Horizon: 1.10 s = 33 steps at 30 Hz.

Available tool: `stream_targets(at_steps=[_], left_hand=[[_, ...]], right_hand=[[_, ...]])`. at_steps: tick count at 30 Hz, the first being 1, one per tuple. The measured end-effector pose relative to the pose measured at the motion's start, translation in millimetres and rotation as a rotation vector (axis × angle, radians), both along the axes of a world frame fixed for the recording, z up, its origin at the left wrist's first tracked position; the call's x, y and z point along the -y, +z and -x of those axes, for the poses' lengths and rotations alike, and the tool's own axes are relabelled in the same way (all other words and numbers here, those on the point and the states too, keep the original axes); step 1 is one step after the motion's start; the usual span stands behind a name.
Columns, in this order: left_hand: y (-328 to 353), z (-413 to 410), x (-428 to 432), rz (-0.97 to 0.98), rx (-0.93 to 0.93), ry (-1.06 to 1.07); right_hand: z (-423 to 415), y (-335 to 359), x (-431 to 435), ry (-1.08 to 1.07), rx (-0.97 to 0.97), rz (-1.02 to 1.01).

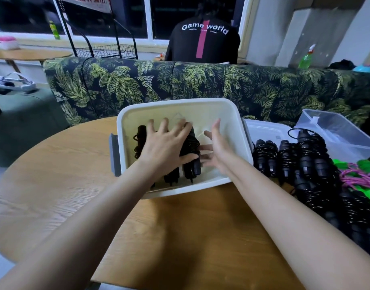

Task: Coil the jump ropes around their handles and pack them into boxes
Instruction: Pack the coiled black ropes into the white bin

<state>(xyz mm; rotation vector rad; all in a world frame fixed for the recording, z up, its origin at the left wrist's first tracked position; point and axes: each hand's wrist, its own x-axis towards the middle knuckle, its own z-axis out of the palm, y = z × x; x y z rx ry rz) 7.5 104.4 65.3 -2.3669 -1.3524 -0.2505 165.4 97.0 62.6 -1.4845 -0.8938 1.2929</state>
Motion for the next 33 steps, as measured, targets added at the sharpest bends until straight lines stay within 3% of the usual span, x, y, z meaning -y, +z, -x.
stream_targets(at_steps=[2,4,6,9,11,12,14,19,24,28,31,33], left_hand=[[-5.2,-12.3,-2.7,0.069,-0.028,-0.065],[-13.5,-19.3,-6.5,0.137,-0.065,-0.047],[-17.1,-20.1,-10.3,0.134,-0.078,-0.035],[-16.8,-23.0,-12.2,0.162,-0.046,-0.021],[-18.3,-26.8,-11.0,0.202,-0.02,-0.023],[-19.3,-28.5,-10.2,0.21,-0.026,-0.029],[-19.8,-28.7,-9.7,0.198,-0.057,-0.033],[-13.8,-19.8,-10.4,0.238,-0.041,0.063],[-14.4,-12.0,-15.5,0.289,-0.014,0.052],[-16.1,-8.0,-20.5,0.334,0.0,0.018],[-15.9,-7.9,-22.0,0.361,-0.006,0.011],[-15.1,-9.1,-24.1,0.374,-0.007,0.019]], right_hand=[[0.7,0.7,3.6,-0.006,0.049,-0.008],[-2.4,2.9,9.5,0.049,0.218,-0.083],[-10.8,7.9,26.2,0.148,0.605,-0.267],[-35.7,4.0,51.7,0.338,1.494,-0.683],[-58.3,-11.5,54.4,0.446,1.797,-0.882],[-66.9,-15.8,56.3,0.522,1.848,-0.839],[-77.7,-20.4,59.5,0.586,1.889,-0.733],[-87.1,-30.1,61.9,0.444,1.849,-0.892],[-89.0,-32.6,64.2,0.423,1.796,-0.861],[-89.8,-30.9,68.2,0.424,1.519,-0.894],[-100.6,-34.1,89.0,0.252,1.312,-0.963],[-116.4,-40.3,110.7,0.019,1.317,-0.873]])
